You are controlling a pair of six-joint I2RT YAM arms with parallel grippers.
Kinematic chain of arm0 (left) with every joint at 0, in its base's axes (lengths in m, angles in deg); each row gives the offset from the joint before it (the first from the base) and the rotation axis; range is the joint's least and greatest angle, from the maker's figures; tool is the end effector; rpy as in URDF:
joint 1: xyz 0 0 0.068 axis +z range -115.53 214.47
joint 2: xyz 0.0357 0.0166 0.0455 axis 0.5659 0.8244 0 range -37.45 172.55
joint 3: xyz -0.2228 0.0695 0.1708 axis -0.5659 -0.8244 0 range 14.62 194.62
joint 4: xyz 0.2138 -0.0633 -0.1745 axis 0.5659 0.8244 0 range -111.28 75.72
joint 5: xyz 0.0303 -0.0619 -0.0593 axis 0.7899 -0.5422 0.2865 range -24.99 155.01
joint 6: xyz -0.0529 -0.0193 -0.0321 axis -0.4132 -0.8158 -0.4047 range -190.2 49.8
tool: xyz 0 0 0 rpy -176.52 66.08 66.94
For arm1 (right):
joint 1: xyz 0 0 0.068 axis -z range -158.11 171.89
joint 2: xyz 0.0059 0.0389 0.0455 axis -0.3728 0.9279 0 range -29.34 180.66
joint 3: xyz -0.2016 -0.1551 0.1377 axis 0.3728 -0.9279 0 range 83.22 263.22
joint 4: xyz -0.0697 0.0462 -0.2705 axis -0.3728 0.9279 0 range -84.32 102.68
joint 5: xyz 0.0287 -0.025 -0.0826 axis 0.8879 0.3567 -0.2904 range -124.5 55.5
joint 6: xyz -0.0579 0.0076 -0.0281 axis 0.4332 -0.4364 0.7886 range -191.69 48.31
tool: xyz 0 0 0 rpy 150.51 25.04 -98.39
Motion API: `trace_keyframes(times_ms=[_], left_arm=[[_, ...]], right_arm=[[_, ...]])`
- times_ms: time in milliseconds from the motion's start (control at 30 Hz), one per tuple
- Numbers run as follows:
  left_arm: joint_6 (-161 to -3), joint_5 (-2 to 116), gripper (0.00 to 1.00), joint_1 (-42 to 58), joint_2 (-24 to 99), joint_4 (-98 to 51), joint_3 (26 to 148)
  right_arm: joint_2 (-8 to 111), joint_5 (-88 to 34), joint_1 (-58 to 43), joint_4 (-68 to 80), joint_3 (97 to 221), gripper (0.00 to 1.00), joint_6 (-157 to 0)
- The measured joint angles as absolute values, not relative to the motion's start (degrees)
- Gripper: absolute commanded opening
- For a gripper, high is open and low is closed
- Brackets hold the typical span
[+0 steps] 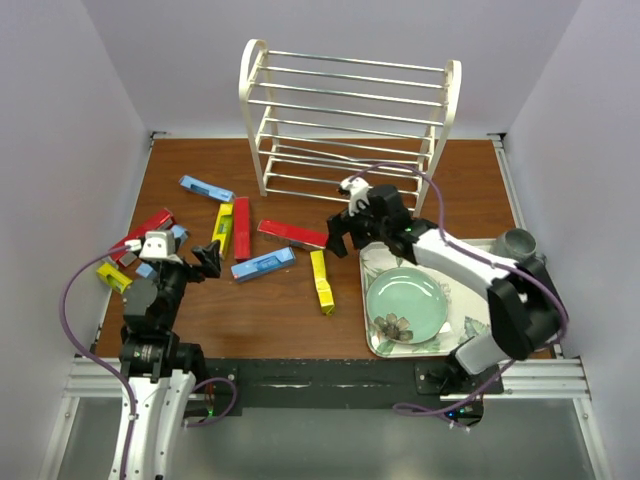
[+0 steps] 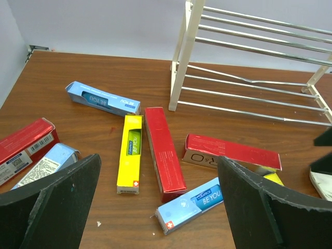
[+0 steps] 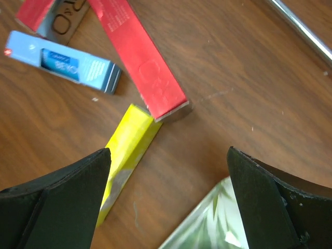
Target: Place and organize the toothpastes onto the shelf
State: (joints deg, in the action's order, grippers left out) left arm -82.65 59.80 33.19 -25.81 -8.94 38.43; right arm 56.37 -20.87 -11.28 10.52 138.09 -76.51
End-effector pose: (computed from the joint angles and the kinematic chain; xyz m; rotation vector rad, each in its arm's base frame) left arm 0.1185 -0.0072 0.2850 -0.0823 1.5775 -0.2594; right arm 0.2947 0.2069 0.2359 -0.6820 2.1392 0.6275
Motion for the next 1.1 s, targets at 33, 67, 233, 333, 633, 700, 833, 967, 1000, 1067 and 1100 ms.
trace_keyframes(times_ms=[33, 67, 233, 333, 633, 700, 833, 967, 1000, 1067, 1100], left_arm=[[-82.6, 59.8, 1.00, 33.2, -25.7, -8.9, 38.4], [-82.6, 59.9, 1.00, 33.2, -25.5, -8.9, 38.4], [-82.6, 59.9, 1.00, 33.2, -24.6, -8.9, 38.4], [-82.6, 59.9, 1.00, 33.2, -23.9, -8.9, 38.4], [-82.6, 59.9, 1.00, 33.2, -23.1, -8.9, 38.4], [-82.6, 59.9, 1.00, 33.2, -23.1, -8.9, 38.4], [-82.6, 59.9, 1.00, 33.2, -23.1, -8.9, 38.4], [-82.6, 59.8, 1.00, 33.2, -23.0, -8.9, 38.4], [-82.6, 59.8, 1.00, 33.2, -22.9, -8.9, 38.4], [-82.6, 59.8, 1.00, 33.2, -22.8, -8.9, 38.4], [-82.6, 59.8, 1.00, 33.2, -22.7, -8.9, 38.4]], right_arm=[[58.8, -21.7, -12.1, 10.3, 139.6, 0.99, -75.8], [61.1, -22.3, -12.9, 10.2, 141.3, 0.99, -75.2], [70.5, -24.4, -15.2, 8.9, 148.6, 0.98, -72.4], [74.1, -24.4, -15.6, 9.1, 151.4, 0.98, -71.6], [80.2, -24.4, -18.9, 9.6, 153.9, 0.98, -72.3], [80.1, -24.5, -20.0, 9.6, 153.7, 0.98, -73.1], [79.3, -24.5, -22.4, 9.3, 151.7, 0.96, -74.6], [77.7, -24.5, -25.2, 9.0, 148.7, 0.93, -76.5], [77.3, -24.7, -25.8, 9.0, 148.1, 0.92, -76.9], [76.2, -25.6, -26.6, 8.5, 146.7, 0.89, -77.8], [75.5, -26.5, -26.9, 8.1, 145.9, 0.88, -78.3]])
